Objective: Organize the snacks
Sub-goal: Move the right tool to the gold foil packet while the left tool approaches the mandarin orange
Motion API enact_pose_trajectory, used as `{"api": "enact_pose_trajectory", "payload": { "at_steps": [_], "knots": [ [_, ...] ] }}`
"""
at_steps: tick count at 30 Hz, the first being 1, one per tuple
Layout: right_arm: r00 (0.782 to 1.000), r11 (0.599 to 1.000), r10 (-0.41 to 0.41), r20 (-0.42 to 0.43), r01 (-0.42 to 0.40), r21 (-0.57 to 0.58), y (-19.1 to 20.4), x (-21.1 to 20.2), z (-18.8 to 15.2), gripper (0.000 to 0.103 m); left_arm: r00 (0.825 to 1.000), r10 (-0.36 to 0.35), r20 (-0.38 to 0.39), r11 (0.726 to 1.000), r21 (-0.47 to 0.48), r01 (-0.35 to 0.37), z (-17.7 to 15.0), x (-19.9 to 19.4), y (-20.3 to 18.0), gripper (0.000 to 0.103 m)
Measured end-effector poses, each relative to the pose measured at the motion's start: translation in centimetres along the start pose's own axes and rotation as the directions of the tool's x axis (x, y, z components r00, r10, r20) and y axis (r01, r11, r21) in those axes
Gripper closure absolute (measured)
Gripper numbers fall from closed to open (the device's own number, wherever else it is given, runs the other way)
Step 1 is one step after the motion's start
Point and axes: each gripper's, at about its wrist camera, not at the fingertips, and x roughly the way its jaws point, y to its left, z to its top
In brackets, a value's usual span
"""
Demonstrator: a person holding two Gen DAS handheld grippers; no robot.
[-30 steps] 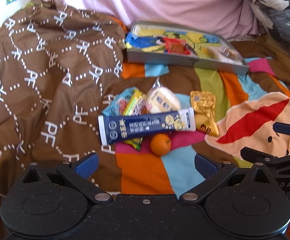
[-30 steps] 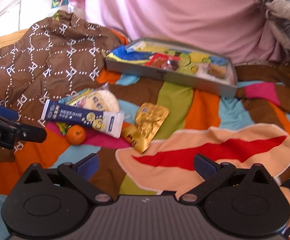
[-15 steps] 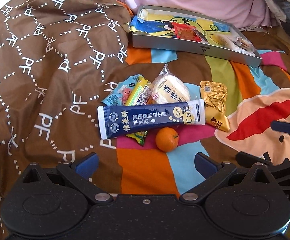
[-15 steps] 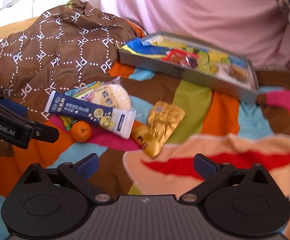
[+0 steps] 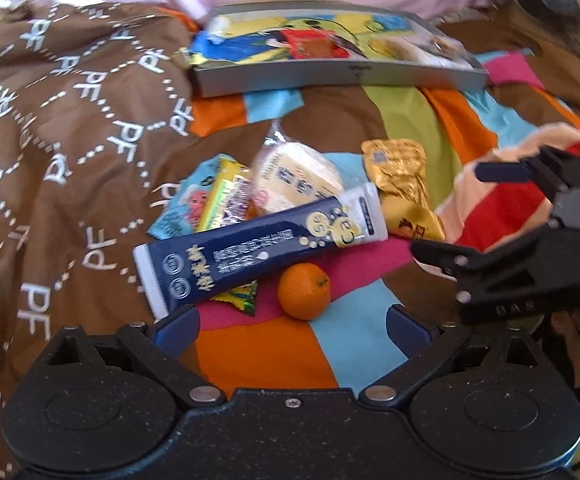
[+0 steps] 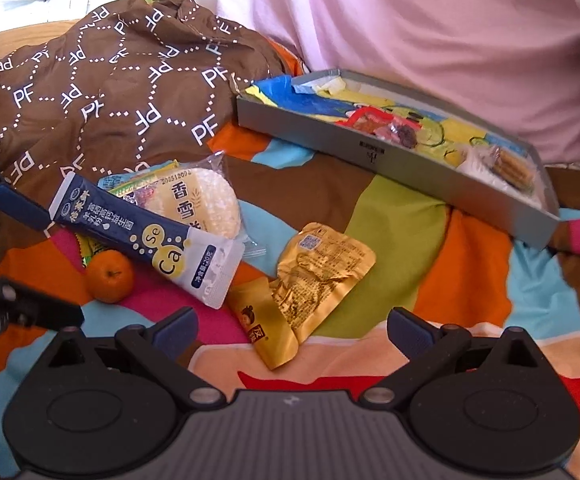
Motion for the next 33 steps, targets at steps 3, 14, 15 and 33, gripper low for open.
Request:
{"api": "enact_pose_trajectory", "payload": {
  "at_steps": [3,14,15,33],
  "knots": [
    [1.000,1.000,0.003,-0.002,-0.003,-0.020,0.1,0.7,0.0,0.000,1.000,-0.002,0.005,0.999,0.039,0.001,0.1,0.5,-0.5,0.004],
    [1.000,1.000,0.018,-0.017,-0.019,-0.018,-0.4,3.0,-0.2,0.013,0.999,-0.006,-0.034,0.993,0.120,0.010,0.3,2.1,-1.4,0.015],
    [1.000,1.000,0.025,-0.017,-0.026,-0.015,-0.4,3.2,-0.2,0.014,0.999,-0.006,-0.032,0.993,0.120,0.009,0.3,2.1,-1.4,0.016],
    [0.997,0.997,0.080,0.006,-0.080,-0.014,-0.1,3.1,-0.3,0.031,0.999,-0.042,-0.022,0.999,0.022,0.043,0.9,2.6,-1.0,0.050]
  ]
}}
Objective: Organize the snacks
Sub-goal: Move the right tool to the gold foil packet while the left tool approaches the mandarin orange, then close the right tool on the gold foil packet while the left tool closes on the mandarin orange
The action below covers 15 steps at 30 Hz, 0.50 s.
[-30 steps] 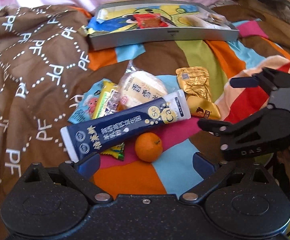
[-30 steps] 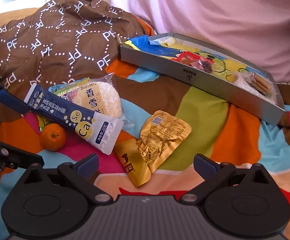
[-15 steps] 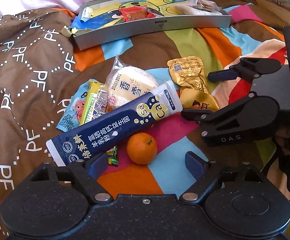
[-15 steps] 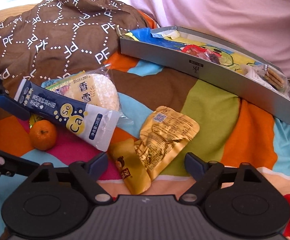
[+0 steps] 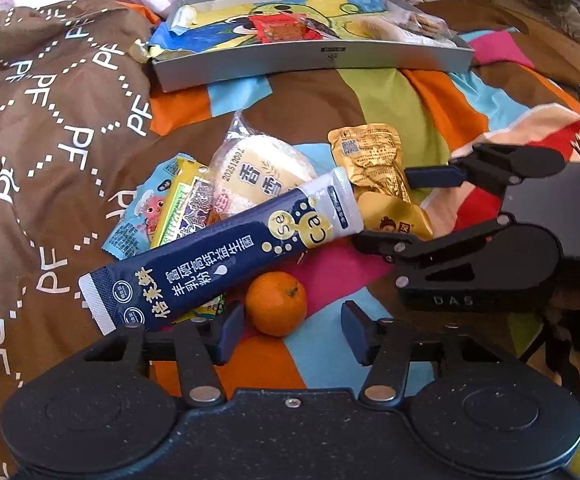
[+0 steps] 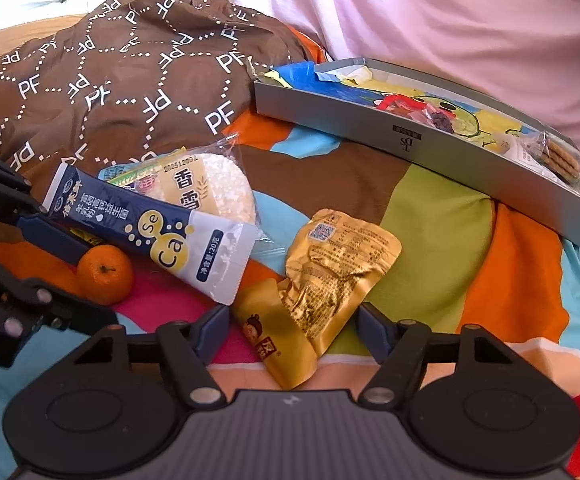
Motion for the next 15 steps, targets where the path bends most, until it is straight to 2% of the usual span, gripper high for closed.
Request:
{"api": "enact_pose_trajectory", "payload": {
  "at_steps": [5,9,15],
  "knots": [
    [1.000,1.000,0.009,0.011,-0.009,-0.005,0.1,-0.1,0.0,0.038,1.000,0.010,0.004,0.994,-0.106,-0.010,-0.1,0.3,1.0,0.058],
    [1.000,1.000,0.014,0.011,-0.014,-0.002,0.1,-0.2,-0.1,0.039,0.999,0.020,0.025,0.974,-0.224,-0.014,-0.7,0.1,1.8,0.061],
    [1.000,1.000,0.016,0.011,-0.016,0.001,0.0,-0.2,-0.1,0.040,0.999,0.019,0.047,0.957,-0.292,-0.005,-1.1,-0.2,2.2,0.065]
  ]
}}
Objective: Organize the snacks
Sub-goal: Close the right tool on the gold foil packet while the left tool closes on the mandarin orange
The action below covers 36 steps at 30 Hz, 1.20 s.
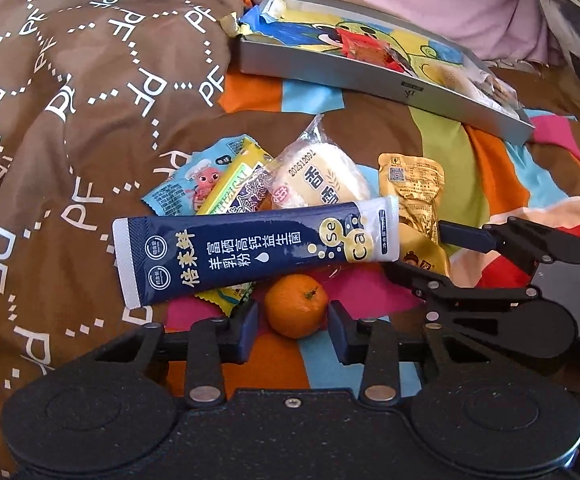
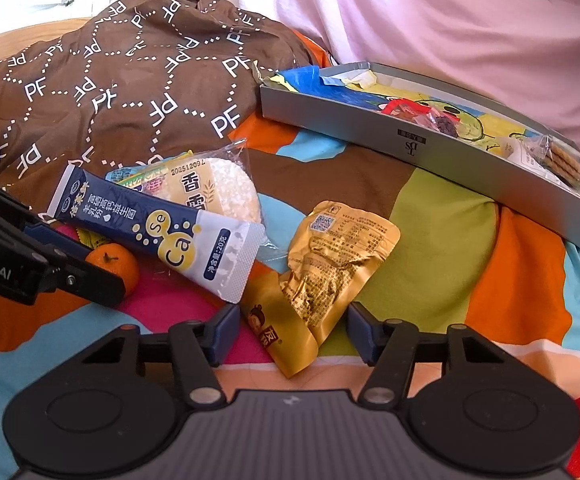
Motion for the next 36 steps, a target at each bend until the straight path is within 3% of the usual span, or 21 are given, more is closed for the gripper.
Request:
{"api": "enact_pose_trajectory", "payload": {
  "at_steps": [7,11,21,29,36],
  "knots": [
    [0.998,0.998,0.048,-0.040,-0.046,0.048,-0.9,-0.4,0.4,0.044,1.000,-0.005,0.003,1.000,-0.018,0.005,-0.1,-0.2,0.1,0.066],
    [0.996,0.990,0.093,-0.015,-0.091,0.108,-2.0,-1.1,0.7,0.039,1.000,-0.015,0.007,0.999,-0.029,0.015,-0.1,-0.2,0.3,0.067],
    [0.987,0.948,0.161,0.002,-0.155,0.277,-4.3,0.7,0.8,0.038,1.000,-0.021,0.011,0.999,-0.035,0.021,-0.1,-0.1,0.2,0.067],
    [0.986,0.951,0.165,0.004,-0.160,0.264,-3.9,0.5,0.9,0.058,0.999,-0.024,0.027,0.999,-0.040,0.025,0.2,0.2,-0.3,0.067],
    [0.982,0.948,0.186,0.012,-0.183,0.261,-3.5,0.6,0.7,0.060,0.999,-0.035,0.031,0.999,-0.027,0.036,0.3,0.5,-0.7,0.067]
  ]
}}
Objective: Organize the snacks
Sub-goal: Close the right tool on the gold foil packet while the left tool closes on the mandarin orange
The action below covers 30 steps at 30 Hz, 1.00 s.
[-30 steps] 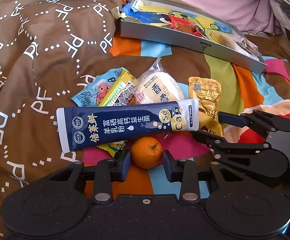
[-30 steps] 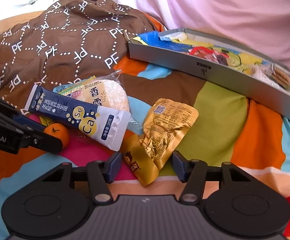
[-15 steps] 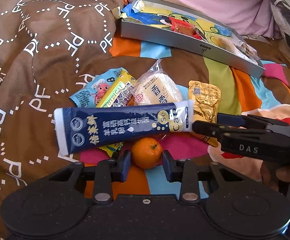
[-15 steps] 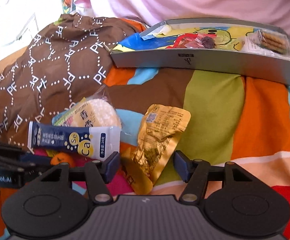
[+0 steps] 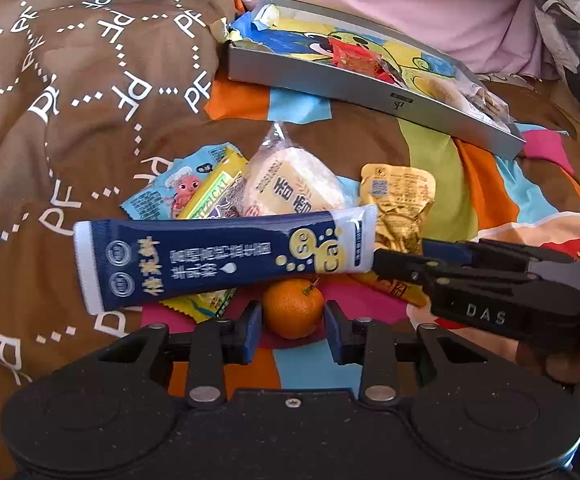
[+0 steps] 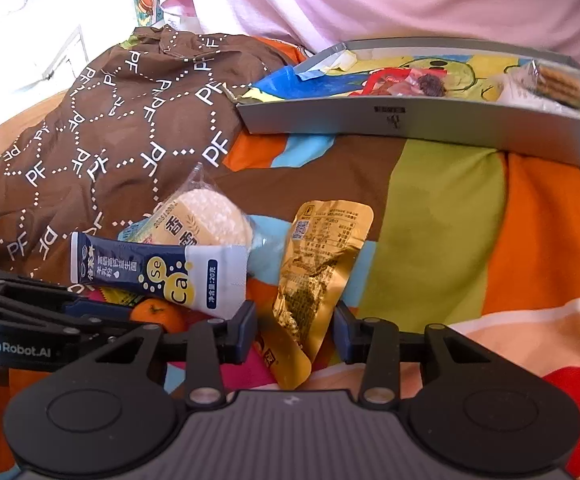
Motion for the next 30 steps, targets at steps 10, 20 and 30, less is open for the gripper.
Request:
{"api": "enact_pose_trajectory", "payload": {
  "at_steps": [10,20,30],
  "knots": [
    [0.999,0.993,-0.031,0.040,0.036,-0.112,2.2,-1.0,-0.4,0.072,1.000,-0.012,0.018,1.000,0.017,0.012,0.3,0.4,-0.9,0.068],
    [0.987,0.950,-0.134,0.094,0.155,-0.273,4.8,-2.9,-1.1,0.082,0.996,-0.077,0.033,0.991,0.116,0.072,-0.7,-0.9,-2.6,0.068],
    [0.973,0.915,-0.171,0.152,0.215,-0.342,5.4,-3.4,-1.3,0.086,0.995,-0.089,0.048,0.989,0.122,0.082,-0.7,-1.9,-3.0,0.068]
  ]
}}
